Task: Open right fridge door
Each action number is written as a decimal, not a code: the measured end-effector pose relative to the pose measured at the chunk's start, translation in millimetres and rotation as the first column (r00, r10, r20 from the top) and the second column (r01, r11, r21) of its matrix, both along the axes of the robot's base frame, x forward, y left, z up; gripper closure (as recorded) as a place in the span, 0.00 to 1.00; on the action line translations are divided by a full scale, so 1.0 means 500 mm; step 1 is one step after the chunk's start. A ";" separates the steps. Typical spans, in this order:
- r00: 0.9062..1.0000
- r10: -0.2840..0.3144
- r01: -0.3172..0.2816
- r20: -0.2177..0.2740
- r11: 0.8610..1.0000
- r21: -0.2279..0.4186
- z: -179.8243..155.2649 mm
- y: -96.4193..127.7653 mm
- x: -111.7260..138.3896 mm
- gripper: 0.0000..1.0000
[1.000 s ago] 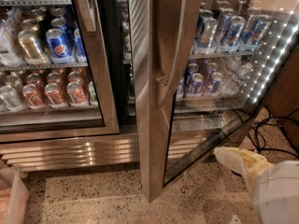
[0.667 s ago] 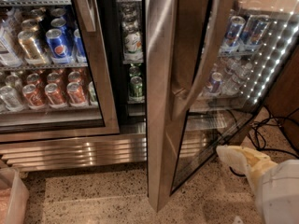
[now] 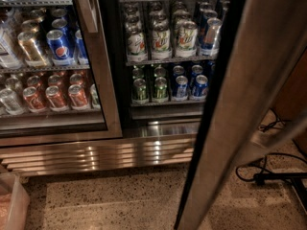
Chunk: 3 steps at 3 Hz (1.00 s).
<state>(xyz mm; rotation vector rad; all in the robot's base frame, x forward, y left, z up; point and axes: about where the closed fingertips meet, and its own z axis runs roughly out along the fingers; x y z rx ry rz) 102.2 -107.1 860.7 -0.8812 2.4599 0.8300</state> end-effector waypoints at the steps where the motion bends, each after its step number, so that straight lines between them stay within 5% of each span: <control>1: 0.968 -0.072 0.072 -0.240 0.997 -0.008 -0.099 -0.028 -0.164 0.00; 2: 0.916 -0.116 0.105 -0.385 0.993 -0.049 -0.172 -0.052 -0.257 0.00; 3: 0.916 -0.116 0.105 -0.385 0.993 -0.049 -0.172 -0.052 -0.257 0.00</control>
Offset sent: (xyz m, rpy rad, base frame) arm -0.2037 -0.0298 -0.1112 -0.0097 0.6345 -0.1361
